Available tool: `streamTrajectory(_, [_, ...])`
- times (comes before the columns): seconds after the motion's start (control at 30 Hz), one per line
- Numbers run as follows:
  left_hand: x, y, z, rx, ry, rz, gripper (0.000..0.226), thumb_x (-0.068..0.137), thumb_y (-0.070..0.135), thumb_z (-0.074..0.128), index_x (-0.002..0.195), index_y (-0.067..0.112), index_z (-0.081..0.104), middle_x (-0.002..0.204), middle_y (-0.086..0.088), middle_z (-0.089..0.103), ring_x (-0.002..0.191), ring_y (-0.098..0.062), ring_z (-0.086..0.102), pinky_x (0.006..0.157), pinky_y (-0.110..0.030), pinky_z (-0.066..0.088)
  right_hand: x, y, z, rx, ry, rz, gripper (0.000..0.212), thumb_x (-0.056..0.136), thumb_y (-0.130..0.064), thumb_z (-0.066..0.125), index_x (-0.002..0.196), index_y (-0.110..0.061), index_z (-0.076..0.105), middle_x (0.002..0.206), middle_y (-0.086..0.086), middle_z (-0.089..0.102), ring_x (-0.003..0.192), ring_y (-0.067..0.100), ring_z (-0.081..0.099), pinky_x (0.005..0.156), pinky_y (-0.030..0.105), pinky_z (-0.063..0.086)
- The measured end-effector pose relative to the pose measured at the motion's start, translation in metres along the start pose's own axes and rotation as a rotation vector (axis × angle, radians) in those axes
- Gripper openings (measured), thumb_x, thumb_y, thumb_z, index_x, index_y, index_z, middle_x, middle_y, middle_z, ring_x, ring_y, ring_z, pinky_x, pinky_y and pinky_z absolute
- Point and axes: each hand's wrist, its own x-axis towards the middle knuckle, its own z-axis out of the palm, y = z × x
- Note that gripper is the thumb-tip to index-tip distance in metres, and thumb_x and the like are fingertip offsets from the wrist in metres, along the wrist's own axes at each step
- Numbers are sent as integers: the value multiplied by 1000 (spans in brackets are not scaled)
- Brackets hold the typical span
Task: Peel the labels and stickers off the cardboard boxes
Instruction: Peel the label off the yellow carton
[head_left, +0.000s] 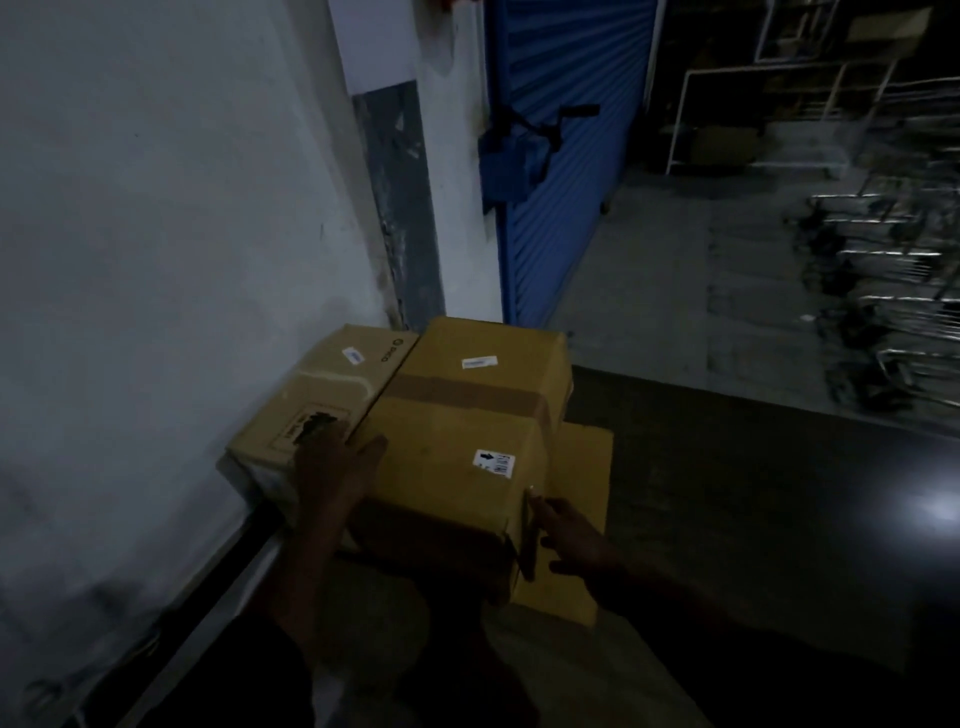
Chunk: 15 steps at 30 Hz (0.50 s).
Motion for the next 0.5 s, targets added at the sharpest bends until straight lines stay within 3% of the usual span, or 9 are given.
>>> streamTrajectory(0.07, [0, 9, -1, -12, -49, 13, 66, 84, 56, 65, 133, 12, 57, 134, -11, 58, 118, -32, 56, 98, -43, 47, -1, -1, 2, 28, -19, -3, 75, 88, -73, 38, 147, -27, 34, 142, 3, 47, 126, 26, 48, 105, 49, 42])
streamTrajectory(0.13, [-4, 19, -1, 7, -138, 25, 67, 84, 61, 63, 134, 17, 56, 134, -8, 59, 116, -29, 58, 95, -40, 48, -4, -3, 0, 130, -30, -11, 69, 88, -75, 38, 143, -34, 37, 144, 3, 47, 123, 24, 50, 104, 49, 42])
streamTrajectory(0.23, [-17, 35, 5, -79, -381, 41, 74, 82, 70, 58, 139, 25, 49, 136, -2, 57, 115, -26, 60, 93, -40, 50, -16, -7, -22, 220, 0, -54, 47, 92, -63, 47, 130, -36, 40, 128, -2, 55, 104, 15, 57, 80, 36, 52])
streamTrajectory(0.33, [-41, 55, 22, -247, -548, 75, 77, 75, 77, 59, 137, 33, 49, 134, 3, 59, 111, -22, 62, 94, -41, 52, -29, 0, -59, 199, 41, -87, 66, 89, -60, 55, 144, -30, 35, 113, -9, 56, 100, 13, 58, 68, 29, 50])
streamTrajectory(0.43, [-61, 80, 48, -256, -565, 85, 83, 75, 81, 54, 143, 34, 44, 140, 5, 54, 119, -23, 58, 99, -44, 50, -50, 12, -95, 172, 57, -84, 71, 88, -57, 58, 148, -31, 31, 116, -8, 55, 103, 15, 60, 66, 26, 53])
streamTrajectory(0.5, [-69, 97, 63, -221, -597, 86, 96, 70, 88, 50, 148, 34, 38, 148, 4, 47, 127, -25, 52, 102, -44, 47, -69, 25, -111, 152, 71, -58, 73, 85, -59, 62, 146, -33, 32, 122, -6, 56, 107, 18, 62, 73, 32, 56])
